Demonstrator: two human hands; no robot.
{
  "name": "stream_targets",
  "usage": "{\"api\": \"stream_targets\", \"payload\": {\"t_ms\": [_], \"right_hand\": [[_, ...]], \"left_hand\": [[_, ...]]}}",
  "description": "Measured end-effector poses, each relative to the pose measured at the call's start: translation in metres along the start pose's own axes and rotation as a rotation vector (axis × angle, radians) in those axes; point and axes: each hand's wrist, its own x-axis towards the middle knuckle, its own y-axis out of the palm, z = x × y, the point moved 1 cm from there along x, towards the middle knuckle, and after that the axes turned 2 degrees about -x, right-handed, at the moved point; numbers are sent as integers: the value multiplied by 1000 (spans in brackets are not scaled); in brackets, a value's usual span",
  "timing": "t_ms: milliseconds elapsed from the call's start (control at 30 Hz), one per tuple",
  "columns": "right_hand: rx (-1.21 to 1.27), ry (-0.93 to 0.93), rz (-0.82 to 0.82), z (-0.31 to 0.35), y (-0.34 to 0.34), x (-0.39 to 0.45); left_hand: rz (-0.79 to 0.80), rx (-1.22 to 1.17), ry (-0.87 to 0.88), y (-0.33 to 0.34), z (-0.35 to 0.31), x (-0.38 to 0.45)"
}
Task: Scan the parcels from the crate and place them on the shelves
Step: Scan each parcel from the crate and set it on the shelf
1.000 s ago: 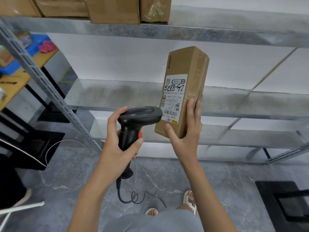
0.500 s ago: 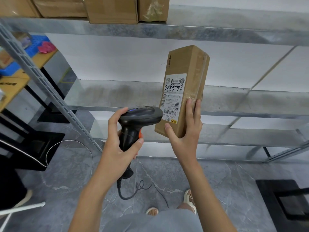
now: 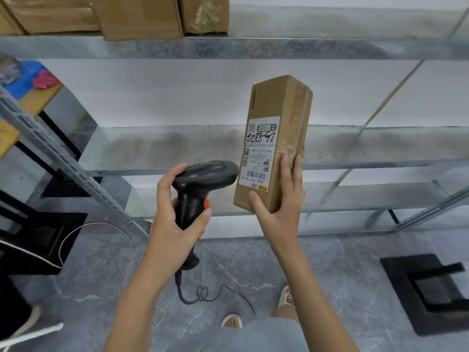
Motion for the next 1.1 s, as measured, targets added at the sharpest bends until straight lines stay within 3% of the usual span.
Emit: {"api": "stream_targets", "payload": {"t_ms": [367, 767, 1100], "right_hand": [[-2, 232, -185, -62, -83, 5], [-62, 444, -473, -156, -224, 30], [-164, 539, -569, -238, -370, 49]], "left_hand": [[230, 9, 37, 97, -1, 62], [624, -74, 145, 337, -29, 116], [741, -82, 213, 525, -43, 127]]}}
